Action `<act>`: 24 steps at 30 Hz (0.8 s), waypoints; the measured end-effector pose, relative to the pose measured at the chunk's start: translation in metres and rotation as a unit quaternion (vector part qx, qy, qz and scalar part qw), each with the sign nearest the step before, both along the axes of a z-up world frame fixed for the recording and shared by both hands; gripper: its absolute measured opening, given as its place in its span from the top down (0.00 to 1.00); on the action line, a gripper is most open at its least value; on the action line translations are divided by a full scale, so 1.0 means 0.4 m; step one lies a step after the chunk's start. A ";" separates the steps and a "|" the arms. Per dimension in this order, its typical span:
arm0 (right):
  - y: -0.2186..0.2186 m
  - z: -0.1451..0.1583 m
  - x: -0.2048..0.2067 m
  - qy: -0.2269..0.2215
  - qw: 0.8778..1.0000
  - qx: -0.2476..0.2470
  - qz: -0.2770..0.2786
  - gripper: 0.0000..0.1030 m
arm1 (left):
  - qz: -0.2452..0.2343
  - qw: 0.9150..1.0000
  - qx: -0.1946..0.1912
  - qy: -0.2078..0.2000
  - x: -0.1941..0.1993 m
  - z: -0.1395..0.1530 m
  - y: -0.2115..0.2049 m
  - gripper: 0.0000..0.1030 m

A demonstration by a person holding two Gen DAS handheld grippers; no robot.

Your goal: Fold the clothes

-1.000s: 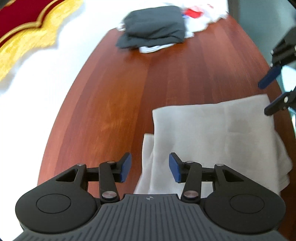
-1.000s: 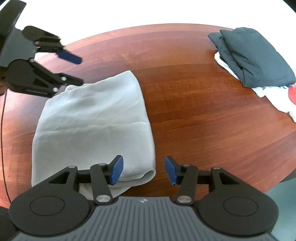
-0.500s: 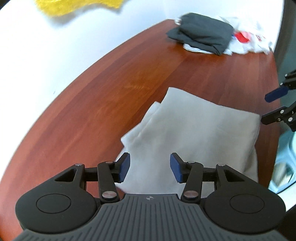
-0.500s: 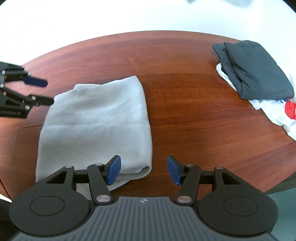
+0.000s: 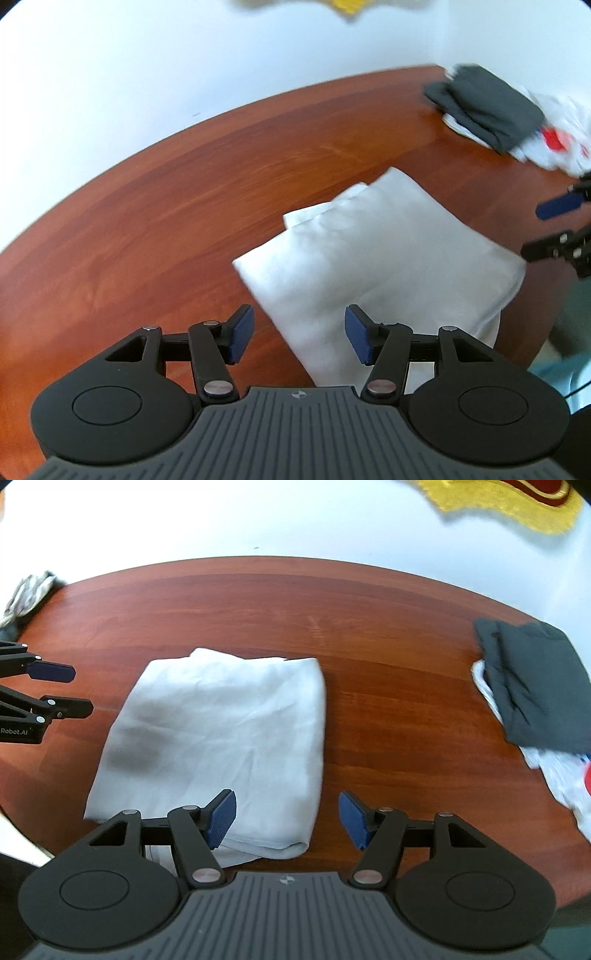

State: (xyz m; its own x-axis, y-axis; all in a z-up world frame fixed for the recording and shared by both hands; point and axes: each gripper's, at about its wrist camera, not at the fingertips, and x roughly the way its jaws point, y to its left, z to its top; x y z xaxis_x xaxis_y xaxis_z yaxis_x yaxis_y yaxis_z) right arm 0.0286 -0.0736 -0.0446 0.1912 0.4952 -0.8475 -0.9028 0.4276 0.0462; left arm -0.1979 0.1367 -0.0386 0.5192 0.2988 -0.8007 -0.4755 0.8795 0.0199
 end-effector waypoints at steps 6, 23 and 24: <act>0.020 0.000 0.024 0.001 0.998 0.005 0.055 0.24 | 0.072 0.997 -0.031 -0.003 -0.028 -0.032 -0.030 0.41; 0.054 -0.068 0.076 0.027 0.993 0.000 0.117 0.18 | 0.174 0.982 -0.069 0.012 -0.018 -0.094 -0.054 0.39; 0.057 -0.072 0.078 0.027 0.992 -0.001 0.120 0.17 | 0.178 0.981 -0.075 0.011 -0.014 -0.101 -0.046 0.39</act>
State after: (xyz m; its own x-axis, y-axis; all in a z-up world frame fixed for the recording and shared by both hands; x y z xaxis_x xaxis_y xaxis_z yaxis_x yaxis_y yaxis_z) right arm 0.0598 -0.0508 -0.0735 0.0224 0.5190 -0.8545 -0.9747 0.2013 0.0968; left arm -0.2033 0.1184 -0.0788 0.3857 0.3359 -0.8593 -0.7543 0.6511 -0.0841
